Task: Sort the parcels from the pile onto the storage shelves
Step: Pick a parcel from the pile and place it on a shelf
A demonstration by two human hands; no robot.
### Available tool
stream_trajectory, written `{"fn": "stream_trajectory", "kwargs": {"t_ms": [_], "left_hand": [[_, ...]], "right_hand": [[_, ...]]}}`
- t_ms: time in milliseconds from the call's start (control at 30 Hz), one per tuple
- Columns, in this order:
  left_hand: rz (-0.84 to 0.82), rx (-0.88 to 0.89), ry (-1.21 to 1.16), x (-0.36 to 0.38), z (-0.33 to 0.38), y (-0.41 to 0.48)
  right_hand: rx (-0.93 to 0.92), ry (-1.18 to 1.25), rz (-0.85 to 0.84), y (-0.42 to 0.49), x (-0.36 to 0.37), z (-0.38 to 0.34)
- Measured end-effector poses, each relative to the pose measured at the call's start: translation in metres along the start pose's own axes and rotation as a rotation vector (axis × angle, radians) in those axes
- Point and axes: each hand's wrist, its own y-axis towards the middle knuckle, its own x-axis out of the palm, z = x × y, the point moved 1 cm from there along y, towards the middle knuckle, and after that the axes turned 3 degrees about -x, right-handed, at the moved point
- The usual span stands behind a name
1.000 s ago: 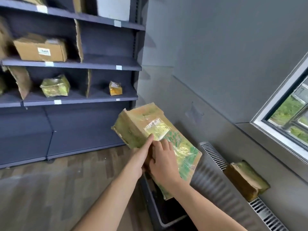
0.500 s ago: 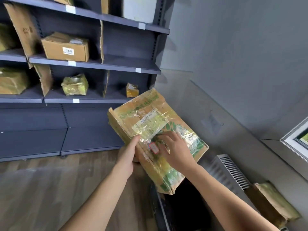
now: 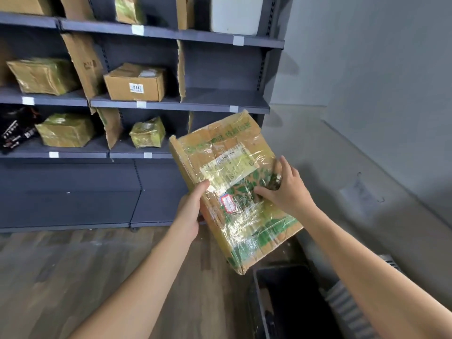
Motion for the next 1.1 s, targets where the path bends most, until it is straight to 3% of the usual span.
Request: {"fn": "stream_trajectory", "kwargs": {"t_ms": [100,400,533,667,733,833,967,1100], "left_hand": [[0.021,0.062,0.019,0.014,0.014,0.012],[-0.016,0.2,0.24,0.057,0.052,0.033],[-0.072,0.221,0.494,0.068,0.071,0.041],[-0.11,0.209,0.656,0.065,0.081,0.06],[-0.145,0.211,0.723,0.062,0.083,0.071],[-0.231,0.205,0.792,0.064,0.09,0.086],[-0.294,0.172,0.857,0.063,0.102,0.116],[-0.356,0.155,0.871,0.057,0.123,0.152]], "right_hand": [[-0.011,0.048,-0.048,0.024,-0.001,0.007],[-0.317,-0.182,0.102,0.076,-0.023,-0.001],[-0.294,-0.129,0.025,0.101,-0.035,0.007],[-0.196,0.079,-0.247,0.126,-0.039,0.022],[-0.187,0.179,-0.305,0.136,-0.041,0.027],[-0.263,0.313,-0.313,0.146,-0.039,0.019],[-0.461,0.321,-0.198,0.165,-0.026,-0.007],[-0.478,0.293,-0.182,0.195,-0.02,-0.027]]}}
